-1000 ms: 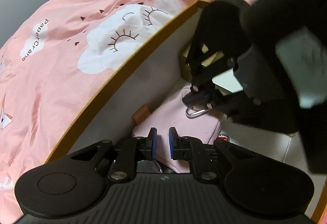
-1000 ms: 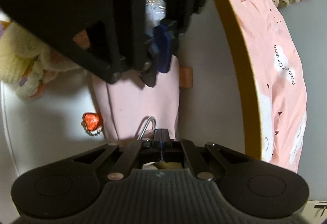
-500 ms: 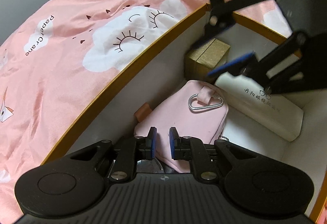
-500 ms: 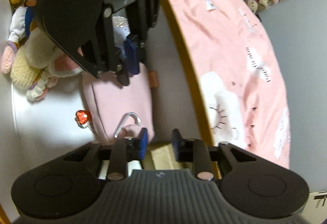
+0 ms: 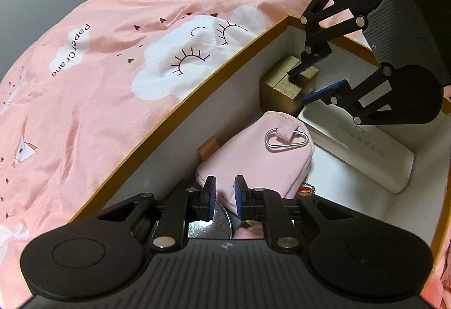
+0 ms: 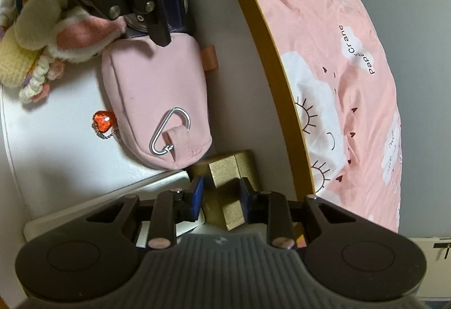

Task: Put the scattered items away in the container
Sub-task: 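Move both tools out of the box back to the remaining items, then grasp the orange crocheted ball with the left tool while the right tool grasps the pink pompom, then lift the orange ball with the left tool while the right tool lifts the pompom over the box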

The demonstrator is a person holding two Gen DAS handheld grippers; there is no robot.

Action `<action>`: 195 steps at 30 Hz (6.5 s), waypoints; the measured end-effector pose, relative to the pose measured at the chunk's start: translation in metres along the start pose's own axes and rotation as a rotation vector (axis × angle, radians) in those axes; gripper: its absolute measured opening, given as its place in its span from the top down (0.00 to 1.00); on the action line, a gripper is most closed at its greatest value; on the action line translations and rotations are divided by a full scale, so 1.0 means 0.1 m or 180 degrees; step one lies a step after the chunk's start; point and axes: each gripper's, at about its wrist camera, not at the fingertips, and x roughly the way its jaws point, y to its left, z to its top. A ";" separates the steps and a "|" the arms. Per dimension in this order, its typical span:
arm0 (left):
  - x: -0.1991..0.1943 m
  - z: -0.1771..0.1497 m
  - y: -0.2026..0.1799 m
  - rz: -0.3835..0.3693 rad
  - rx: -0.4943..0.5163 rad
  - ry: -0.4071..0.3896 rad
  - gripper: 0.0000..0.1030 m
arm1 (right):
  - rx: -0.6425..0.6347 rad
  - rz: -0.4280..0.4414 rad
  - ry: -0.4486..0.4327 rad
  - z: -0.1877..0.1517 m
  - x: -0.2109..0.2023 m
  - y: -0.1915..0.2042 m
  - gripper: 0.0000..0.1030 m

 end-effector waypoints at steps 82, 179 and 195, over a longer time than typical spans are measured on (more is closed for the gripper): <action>-0.78 -1.64 -1.21 0.0070 -0.1212 0.0342 0.36 | 0.2924 0.0918 -0.0936 -0.26 -0.80 1.82 0.39; -0.77 -0.63 -0.69 0.0106 -0.1626 -0.0867 0.54 | 0.4481 0.0504 -0.1700 -0.83 -1.01 0.55 0.54; -0.62 -0.66 -0.86 0.0269 -0.1351 -0.0799 0.52 | 0.4308 0.0443 -0.1436 -0.80 -0.74 0.65 0.52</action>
